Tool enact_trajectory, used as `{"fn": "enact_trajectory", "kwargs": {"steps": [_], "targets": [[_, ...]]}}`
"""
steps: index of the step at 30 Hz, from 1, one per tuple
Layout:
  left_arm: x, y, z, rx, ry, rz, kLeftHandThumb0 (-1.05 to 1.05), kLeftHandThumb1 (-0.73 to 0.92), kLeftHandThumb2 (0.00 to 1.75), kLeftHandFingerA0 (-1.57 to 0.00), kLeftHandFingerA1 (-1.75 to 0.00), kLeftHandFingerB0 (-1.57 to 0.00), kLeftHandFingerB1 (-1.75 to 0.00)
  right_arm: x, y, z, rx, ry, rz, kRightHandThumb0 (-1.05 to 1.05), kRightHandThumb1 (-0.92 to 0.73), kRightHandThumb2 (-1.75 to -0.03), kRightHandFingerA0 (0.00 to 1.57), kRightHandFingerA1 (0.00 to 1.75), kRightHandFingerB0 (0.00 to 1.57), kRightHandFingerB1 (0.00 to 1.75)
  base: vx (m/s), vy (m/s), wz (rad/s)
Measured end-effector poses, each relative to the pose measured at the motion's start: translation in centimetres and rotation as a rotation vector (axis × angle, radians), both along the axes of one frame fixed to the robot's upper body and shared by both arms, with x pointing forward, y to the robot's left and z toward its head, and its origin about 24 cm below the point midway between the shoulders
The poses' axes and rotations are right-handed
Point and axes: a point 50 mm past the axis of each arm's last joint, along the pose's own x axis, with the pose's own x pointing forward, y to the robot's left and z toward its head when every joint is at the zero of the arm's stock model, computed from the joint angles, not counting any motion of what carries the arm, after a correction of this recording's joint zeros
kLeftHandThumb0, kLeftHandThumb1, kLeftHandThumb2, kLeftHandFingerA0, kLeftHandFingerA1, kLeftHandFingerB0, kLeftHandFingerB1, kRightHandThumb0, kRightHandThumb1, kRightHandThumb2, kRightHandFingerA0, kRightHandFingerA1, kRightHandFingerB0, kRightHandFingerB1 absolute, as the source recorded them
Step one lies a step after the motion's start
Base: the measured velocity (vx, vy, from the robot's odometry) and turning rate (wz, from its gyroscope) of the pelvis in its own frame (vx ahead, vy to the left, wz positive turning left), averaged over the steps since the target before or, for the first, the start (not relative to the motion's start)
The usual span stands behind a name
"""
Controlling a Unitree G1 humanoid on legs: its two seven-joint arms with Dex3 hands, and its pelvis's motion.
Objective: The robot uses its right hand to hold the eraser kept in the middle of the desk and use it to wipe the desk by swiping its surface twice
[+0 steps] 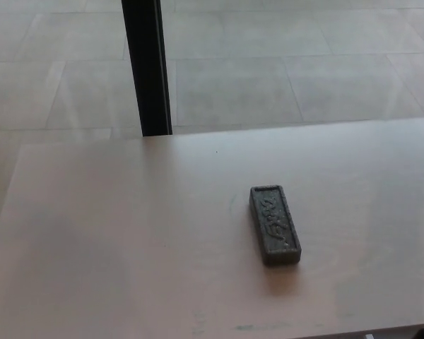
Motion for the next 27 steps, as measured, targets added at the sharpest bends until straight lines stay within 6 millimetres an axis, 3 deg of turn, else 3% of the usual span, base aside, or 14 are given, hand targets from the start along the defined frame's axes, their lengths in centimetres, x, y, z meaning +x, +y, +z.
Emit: {"fn": "enact_trajectory", "kwargs": {"steps": [6, 14, 15, 16, 21, 22, 27], "targets": [[0.1, -0.2, -0.1, -0.002, 0.006, -0.005, -0.75, 0.87, 0.65, -0.45, -0.96, -0.36, -0.67, 2.3, 8.2, -2.8, -0.128, 0.05, 0.282, -0.15, -0.42, -1.34, 1.03, 1.75, 0.86, 1.58, 0.0, 0.0, 0.0], [0.1, -0.4, -0.4, -0.003, 0.021, -0.012, -0.74, 0.88, 0.66, -0.44, -0.93, -0.34, -0.67, 2.2, 16.9, -9.2, -0.312, 0.223, 0.604, -0.13, -0.5, -1.24, 0.92, 1.75, 0.78, 1.63, 0.0, 0.0, 0.0], [0.1, -0.4, -0.4, -0.003, 0.022, -0.013, -0.76, 0.88, 0.66, -0.45, -0.94, -0.34, -0.67, 2.0, 17.5, -9.8, -0.324, 0.242, 0.631, -0.23, -0.48, -1.19, 1.22, 1.44, 1.05, 1.33, 0.0, 0.0, 0.0], [0.1, -0.4, -0.4, -0.001, 0.024, -0.013, -0.74, 0.87, 0.66, -0.45, -1.03, -0.36, -0.72, 1.9, 18.0, -10.3, -0.336, 0.258, 0.651, -0.16, -0.46, -1.3, 0.95, 1.75, 0.8, 1.63, 0.0, 0.0, 0.0], [0.1, -0.3, -0.3, 0.002, 0.018, -0.009, -0.76, 0.87, 0.65, -0.44, -0.97, -0.34, -0.68, 2.0, 19.3, -11.6, -0.374, 0.317, 0.702, -0.16, -0.43, -1.36, 1.0, 1.75, 0.8, 1.63, 0.0, 0.0, 0.0], [0.1, -0.3, -0.3, 0.002, 0.019, -0.008, -0.77, 0.86, 0.65, -0.42, -0.95, -0.33, -0.68, 2.0, 19.4, -11.9, -0.373, 0.326, 0.709, -0.13, -0.45, -1.38, 1.04, 1.75, 0.82, 1.54, 0.0, 0.0, 0.0], [0.1, -0.3, -0.2, 0.002, 0.017, -0.006, -0.75, 0.87, 0.65, -0.44, -0.94, -0.34, -0.66, 2.1, 20.0, -13.3, -0.373, 0.381, 0.733, -0.18, -0.41, -1.37, 1.0, 1.75, 0.81, 1.65, 0.0, 0.0, 0.0]]}}
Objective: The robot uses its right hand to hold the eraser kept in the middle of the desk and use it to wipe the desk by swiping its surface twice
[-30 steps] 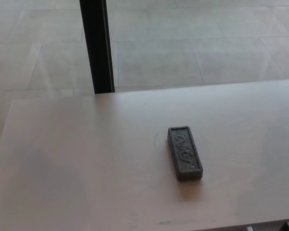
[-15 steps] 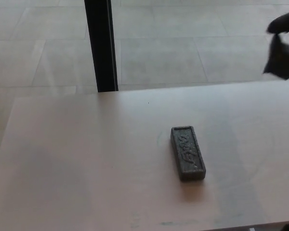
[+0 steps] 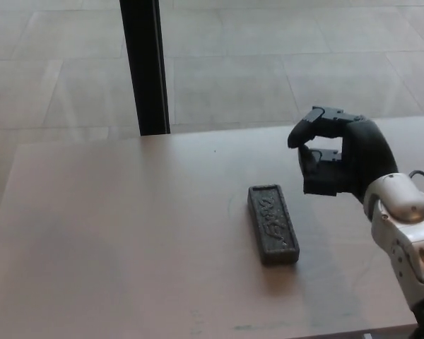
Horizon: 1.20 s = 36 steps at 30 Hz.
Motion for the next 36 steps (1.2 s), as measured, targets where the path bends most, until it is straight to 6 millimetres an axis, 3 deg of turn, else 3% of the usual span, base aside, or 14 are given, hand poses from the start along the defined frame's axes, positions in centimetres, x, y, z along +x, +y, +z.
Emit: {"fn": "enact_trajectory", "kwargs": {"steps": [6, 7, 11, 16, 17, 18, 19, 23, 24, 26, 27, 32, 34, 36], "targets": [[0.0, 0.1, 0.1, 0.008, 0.009, -0.003, -0.74, 0.88, 0.63, -0.45, -0.93, -0.38, -0.68, -0.2, 1.8, -2.6, -0.017, 0.09, 0.036, -0.17, -0.43, -1.33, 0.97, 1.75, 0.81, 1.64, 0.0, 0.0, 0.0], [0.0, 0.1, 0.1, 0.01, 0.007, -0.003, -0.76, 0.65, 1.02, -0.52, -0.87, -0.4, -0.7, -0.2, 2.1, -3.0, -0.021, 0.104, 0.041, -0.18, -0.41, -1.36, 0.98, 1.75, 0.78, 1.68, 0.0, 0.0, 0.0], [0.1, 0.2, 0.3, 0.015, 0.004, 0.001, -0.74, 0.86, 0.65, -0.46, -0.94, -0.36, -0.67, -0.3, 3.0, -4.4, -0.057, 0.145, 0.055, -0.2, -0.39, -1.38, 1.0, 1.75, 0.81, 1.68, 0.0, 0.0, 0.0], [0.1, 0.3, 0.3, 0.018, 0.01, 0.008, -0.77, 0.64, 1.03, -0.52, -0.88, -0.39, -0.7, -0.3, 3.7, -5.4, -0.098, 0.161, 0.056, -0.23, -0.45, -1.27, 0.99, 1.75, 0.8, 1.7, 0.0, 0.0, 0.0], [0.1, 0.3, 0.3, 0.019, 0.01, 0.009, -0.74, 0.89, 0.63, -0.47, -0.97, -0.38, -0.7, -0.4, 3.8, -5.6, -0.099, 0.166, 0.057, -0.21, -0.5, -1.24, 1.0, 1.75, 0.81, 1.65, 0.0, 0.0, 0.0], [0.1, 0.3, 0.3, 0.02, 0.012, 0.008, -0.76, 0.66, 1.04, -0.52, -0.86, -0.39, -0.69, -0.4, 3.9, -5.8, -0.101, 0.169, 0.057, -0.2, -0.49, -1.27, 1.0, 1.75, 0.82, 1.67, 0.0, 0.0, 0.0], [0.1, 0.3, 0.3, 0.021, 0.013, 0.006, -0.74, 0.88, 0.63, -0.45, -0.96, -0.37, -0.69, -0.4, 4.0, -5.9, -0.104, 0.171, 0.058, -0.18, -0.46, -1.32, 1.0, 1.75, 0.83, 1.68, 0.0, 0.0, 0.0], [0.0, 0.4, 0.2, 0.014, 0.021, 0.006, -0.74, 0.92, 0.65, -0.42, -0.97, -0.35, -0.72, -0.6, 3.9, -6.5, -0.114, 0.174, 0.054, -0.2, -0.47, -1.29, 1.01, 1.75, 0.83, 1.67, 0.0, 0.0, 0.0], [0.0, 0.5, 0.1, 0.009, 0.025, 0.004, -0.76, 0.69, 1.06, -0.49, -0.85, -0.37, -0.7, -0.6, 3.9, -6.6, -0.121, 0.171, 0.053, -0.2, -0.45, -1.32, 1.01, 1.75, 0.79, 1.71, 0.0, 0.0, 0.0], [0.1, 0.5, 0.0, -0.001, 0.027, 0.001, -0.76, 0.68, 1.06, -0.48, -0.85, -0.37, -0.7, -0.6, 3.8, -6.8, -0.132, 0.164, 0.052, -0.19, -0.43, -1.37, 1.0, 1.75, 0.8, 1.69, 0.0, 0.0, 0.0], [0.2, 0.5, 0.0, -0.004, 0.024, 0.001, -0.73, 0.92, 0.64, -0.43, -0.98, -0.35, -0.72, -0.7, 3.8, -6.9, -0.14, 0.161, 0.052, -0.19, -0.43, -1.38, 1.0, 1.75, 0.83, 1.67, 0.0, 0.0, 0.0], [0.5, 0.3, 0.0, -0.003, 0.026, -0.018, -0.73, 0.92, 0.68, -0.42, -0.9, -0.34, -0.67, -0.9, 3.5, -7.7, -0.156, 0.158, 0.041, -0.23, -0.45, -1.34, 1.02, 1.75, 0.83, 1.65, 0.0, 0.0, 0.0], [0.5, 0.3, 0.0, -0.006, 0.03, -0.021, -0.76, 0.71, 1.06, -0.48, -0.83, -0.37, -0.69, -1.1, 3.3, -8.1, -0.158, 0.157, 0.035, -0.25, -0.44, -1.34, 1.02, 1.75, 0.83, 1.64, 0.0, 0.0, 0.0], [0.5, 0.3, 0.0, -0.004, 0.034, -0.025, -0.73, 0.92, 0.68, -0.46, -0.88, -0.36, -0.67, -1.2, 3.1, -8.5, -0.155, 0.162, 0.027, -0.23, -0.43, -1.34, 1.01, 1.75, 0.82, 1.65, 0.0, 0.0, 0.0]]}}
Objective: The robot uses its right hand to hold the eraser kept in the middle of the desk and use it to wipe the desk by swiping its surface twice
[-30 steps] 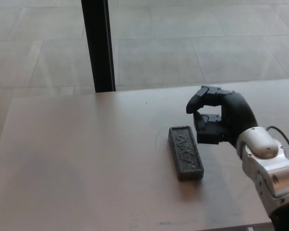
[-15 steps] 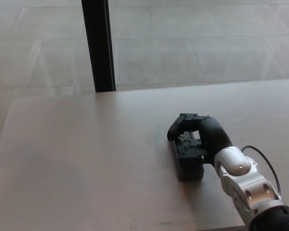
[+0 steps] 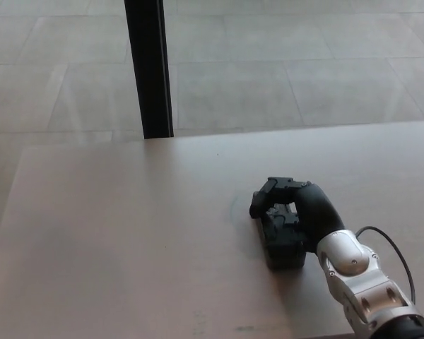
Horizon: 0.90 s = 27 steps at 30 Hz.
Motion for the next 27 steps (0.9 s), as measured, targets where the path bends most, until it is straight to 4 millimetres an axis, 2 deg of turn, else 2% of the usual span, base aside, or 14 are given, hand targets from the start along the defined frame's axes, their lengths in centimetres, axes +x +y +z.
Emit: {"fn": "enact_trajectory", "kwargs": {"steps": [1, 2, 3, 6, 8, 9, 10, 17, 23, 24, 27], "targets": [[0.0, 0.0, 0.0, 0.002, 0.004, -0.003, -0.75, 0.7, 1.06, -0.49, -0.82, -0.38, -0.69, 0.0, -0.1, -0.1, 0.003, 0.001, -0.004, -0.23, -0.42, -1.35, 1.01, 1.75, 0.83, 1.64, 0.0, 0.0, 0.0], [0.0, 0.1, 0.0, 0.004, 0.006, -0.004, -0.76, 0.69, 1.05, -0.49, -0.85, -0.4, -0.71, 0.0, -0.3, -0.2, 0.01, 0.001, -0.013, -0.24, -0.42, -1.38, 1.01, 1.75, 0.82, 1.66, 0.0, 0.0, 0.0], [0.1, 0.1, 0.0, 0.004, 0.006, -0.003, -0.73, 0.92, 0.67, -0.45, -0.92, -0.37, -0.69, 0.0, -0.4, -0.2, 0.013, 0.0, -0.018, -0.25, -0.42, -1.37, 1.01, 1.75, 0.81, 1.66, 0.0, 0.0, 0.0], [0.1, 0.1, 0.1, -0.001, -0.001, 0.001, -0.73, 0.92, 0.66, -0.43, -0.87, -0.36, -0.67, -0.1, -0.9, -0.3, 0.035, 0.0, -0.042, -0.26, -0.45, -1.32, 1.01, 1.75, 0.83, 1.64, 0.0, 0.0, 0.0], [0.1, 0.1, 0.1, -0.004, -0.004, 0.004, -0.74, 0.91, 0.66, -0.43, -0.88, -0.35, -0.66, 0.0, -1.3, -0.4, 0.054, 0.003, -0.063, -0.24, -0.5, -1.27, 1.0, 1.75, 0.81, 1.67, 0.0, 0.0, 0.0], [0.1, 0.1, 0.1, -0.005, -0.006, 0.006, -0.72, 0.92, 0.66, -0.44, -0.91, -0.35, -0.68, 0.0, -1.5, -0.4, 0.064, 0.005, -0.074, -0.26, -0.55, -1.25, 1.0, 1.75, 0.74, 1.71, 0.0, 0.0, 0.0], [0.1, 0.2, 0.1, -0.008, -0.009, 0.01, -0.72, 0.92, 0.67, -0.44, -0.89, -0.34, -0.67, 0.0, -2.0, -0.4, 0.082, 0.007, -0.096, -0.25, -0.51, -1.31, 1.01, 1.75, 0.77, 1.72, 0.0, 0.0, 0.0], [0.1, 0.2, 0.2, -0.014, -0.017, 0.015, -0.73, 0.92, 0.67, -0.41, -0.87, -0.33, -0.66, 0.1, -5.4, -0.2, 0.153, 0.004, -0.226, -0.24, -0.49, -1.29, 1.02, 1.75, 0.79, 1.71, 0.0, 0.0, 0.0], [0.0, 0.2, 0.1, -0.018, -0.02, 0.02, -0.71, 0.92, 0.67, -0.43, -0.88, -0.34, -0.67, -0.2, -9.6, -0.1, 0.128, -0.004, -0.347, -0.24, -0.52, -1.27, 0.99, 1.75, 0.77, 1.67, 0.0, 0.0, 0.0], [0.0, 0.2, 0.1, -0.018, -0.02, 0.02, -0.71, 0.92, 0.67, -0.43, -0.89, -0.34, -0.67, -0.3, -10.2, -0.1, 0.116, -0.006, -0.362, -0.25, -0.51, -1.25, 1.03, 1.75, 0.83, 1.59, 0.0, 0.0, 0.0], [0.0, 0.2, 0.2, -0.018, -0.021, 0.02, -0.72, 0.92, 0.67, -0.43, -0.9, -0.33, -0.67, -0.6, -12.5, 0.0, 0.065, -0.01, -0.411, -0.23, -0.48, -1.23, 1.01, 1.75, 0.84, 1.59, 0.0, 0.0, 0.0]]}}
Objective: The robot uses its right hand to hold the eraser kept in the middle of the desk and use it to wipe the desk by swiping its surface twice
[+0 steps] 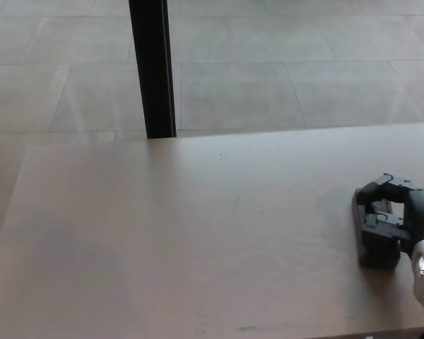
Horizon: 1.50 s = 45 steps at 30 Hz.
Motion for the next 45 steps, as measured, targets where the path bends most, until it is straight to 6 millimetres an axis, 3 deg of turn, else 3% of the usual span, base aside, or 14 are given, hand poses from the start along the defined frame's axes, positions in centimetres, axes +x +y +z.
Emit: {"fn": "enact_trajectory", "kwargs": {"steps": [3, 4, 6, 11, 14, 17, 20, 23, 25, 28, 29, 30, 42, 45], "targets": [[0.0, 0.0, 0.1, -0.002, -0.006, 0.005, -0.72, 0.92, 0.67, -0.41, -0.87, -0.32, -0.64, -0.5, -2.3, 0.2, -0.062, 0.013, -0.048, -0.23, -0.52, -1.18, 1.01, 1.75, 0.83, 1.56, 0.0, 0.0, 0.0], [0.0, 0.1, 0.1, -0.003, -0.007, 0.006, -0.72, 0.92, 0.67, -0.43, -0.89, -0.33, -0.65, -0.7, -3.0, 0.2, -0.082, 0.017, -0.061, -0.25, -0.53, -1.07, 0.97, 1.75, 0.74, 1.61, 0.0, 0.0, 0.0], [0.1, 0.0, 0.1, -0.003, -0.01, 0.005, -0.74, 0.92, 0.67, -0.42, -0.9, -0.33, -0.67, -1.1, -4.2, 0.2, -0.129, 0.028, -0.08, -0.28, -0.53, -1.02, 0.96, 1.75, 0.71, 1.61, 0.0, 0.0, 0.0], [0.3, 0.1, 0.3, -0.006, -0.024, 0.01, -0.73, 0.92, 0.67, -0.43, -0.9, -0.34, -0.67, -2.0, -6.8, 0.5, -0.229, 0.044, -0.125, -0.3, -0.52, -1.03, 0.96, 1.75, 0.71, 1.65, 0.0, 0.0, 0.0], [0.4, 0.1, 0.3, -0.004, -0.023, 0.01, -0.74, 0.92, 0.67, -0.42, -0.91, -0.34, -0.67, -2.3, -7.9, 0.8, -0.26, 0.058, -0.151, -0.3, -0.57, -1.0, 0.92, 1.75, 0.7, 1.55, 0.0, 0.0, 0.0], [0.4, 0.1, 0.4, -0.003, -0.023, 0.011, -0.74, 0.92, 0.67, -0.44, -0.93, -0.37, -0.68, -2.7, -9.1, 1.0, -0.284, 0.077, -0.19, -0.27, -0.64, -0.89, 0.93, 1.75, 0.67, 1.63, 0.0, 0.0, 0.0], [0.4, 0.1, 0.4, 0.0, -0.023, 0.013, -0.74, 0.92, 0.67, -0.43, -0.92, -0.37, -0.68, -2.9, -9.7, 1.1, -0.269, 0.08, -0.226, -0.26, -0.64, -0.92, 0.93, 1.75, 0.69, 1.52, 0.0, 0.0, 0.0], [0.4, 0.1, 0.5, 0.0, -0.03, 0.017, -0.74, 0.92, 0.67, -0.43, -0.9, -0.36, -0.67, -3.0, -9.9, 1.1, -0.26, 0.083, -0.246, -0.27, -0.66, -0.85, 0.95, 1.75, 0.67, 1.56, 0.0, 0.0, 0.0], [0.5, 0.2, 0.5, 0.003, -0.032, 0.017, -0.74, 0.92, 0.67, -0.44, -0.92, -0.37, -0.68, -3.0, -9.9, 1.1, -0.253, 0.084, -0.257, -0.26, -0.62, -0.92, 0.98, 1.75, 0.74, 1.56, 0.0, 0.0, 0.0], [0.4, 0.2, 0.5, 0.003, -0.034, 0.021, -0.73, 0.92, 0.7, -0.42, -0.87, -0.34, -0.66, -2.6, -9.2, 1.1, -0.215, 0.078, -0.262, -0.22, -0.61, -1.06, 0.99, 1.75, 0.8, 1.52, 0.0, 0.0, 0.0], [0.5, 0.2, 0.5, 0.003, -0.034, 0.02, -0.77, 0.71, 1.04, -0.44, -0.8, -0.34, -0.67, -2.3, -8.6, 1.1, -0.197, 0.072, -0.257, -0.21, -0.59, -1.09, 0.97, 1.75, 0.79, 1.54, 0.0, 0.0, 0.0], [0.5, 0.2, 0.5, 0.003, -0.036, 0.019, -0.75, 0.92, 0.69, -0.42, -0.88, -0.34, -0.66, -1.9, -7.8, 1.0, -0.173, 0.064, -0.249, -0.22, -0.58, -1.11, 0.96, 1.75, 0.78, 1.55, 0.0, 0.0, 0.0], [0.6, 0.2, 0.7, 0.0, -0.053, 0.023, -0.77, 0.92, 0.7, -0.4, -0.9, -0.32, -0.67, 0.4, -0.6, 0.4, 0.046, 0.024, -0.172, -0.24, -0.61, -1.16, 0.99, 1.75, 0.74, 1.58, 0.0, 0.0, 0.0], [0.6, 0.1, 0.7, -0.002, -0.056, 0.024, -0.76, 0.92, 0.71, -0.4, -0.9, -0.33, -0.67, 0.6, 1.2, 0.2, 0.08, 0.014, -0.141, -0.23, -0.53, -1.25, 1.04, 1.75, 0.72, 1.71, 0.0, 0.0, 0.0]]}}
